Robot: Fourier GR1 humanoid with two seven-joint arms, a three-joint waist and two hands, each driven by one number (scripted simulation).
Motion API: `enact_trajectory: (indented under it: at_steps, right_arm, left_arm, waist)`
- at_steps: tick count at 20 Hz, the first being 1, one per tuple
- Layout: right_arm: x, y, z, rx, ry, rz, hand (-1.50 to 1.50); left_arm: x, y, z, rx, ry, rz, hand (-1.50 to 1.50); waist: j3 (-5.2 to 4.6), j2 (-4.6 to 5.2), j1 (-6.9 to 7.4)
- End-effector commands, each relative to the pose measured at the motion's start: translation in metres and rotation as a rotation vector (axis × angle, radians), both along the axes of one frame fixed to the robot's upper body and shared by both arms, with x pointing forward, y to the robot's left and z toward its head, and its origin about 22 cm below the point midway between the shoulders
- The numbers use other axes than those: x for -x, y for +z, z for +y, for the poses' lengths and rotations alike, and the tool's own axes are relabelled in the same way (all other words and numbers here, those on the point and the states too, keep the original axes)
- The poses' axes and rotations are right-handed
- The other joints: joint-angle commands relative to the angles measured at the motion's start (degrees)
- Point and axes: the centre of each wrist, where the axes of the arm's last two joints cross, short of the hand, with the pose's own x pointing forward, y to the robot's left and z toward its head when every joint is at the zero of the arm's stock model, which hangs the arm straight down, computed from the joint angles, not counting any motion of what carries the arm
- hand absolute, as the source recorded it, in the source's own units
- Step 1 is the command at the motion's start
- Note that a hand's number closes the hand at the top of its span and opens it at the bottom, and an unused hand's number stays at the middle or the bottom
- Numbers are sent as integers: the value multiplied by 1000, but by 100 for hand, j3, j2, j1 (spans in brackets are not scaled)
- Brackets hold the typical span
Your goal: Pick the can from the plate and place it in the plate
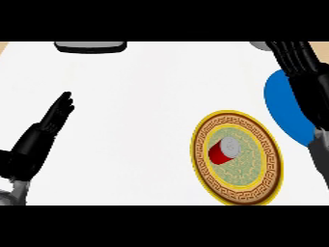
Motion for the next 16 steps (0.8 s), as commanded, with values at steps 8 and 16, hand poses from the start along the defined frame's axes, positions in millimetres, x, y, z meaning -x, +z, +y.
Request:
enact_trajectory:
  at_steps: [8, 16]
  right_arm:
    - [5, 13, -126, 289, -594, 68, 150]
    - [51, -60, -107, -65, -577, -20, -150]
  left_arm:
    - [32, -74, -23, 196, 216, 381, 0]
    - [18, -90, -36, 199, 205, 415, 0]
  waist:
    - [129, 197, -101]
    - [148, 116, 54]
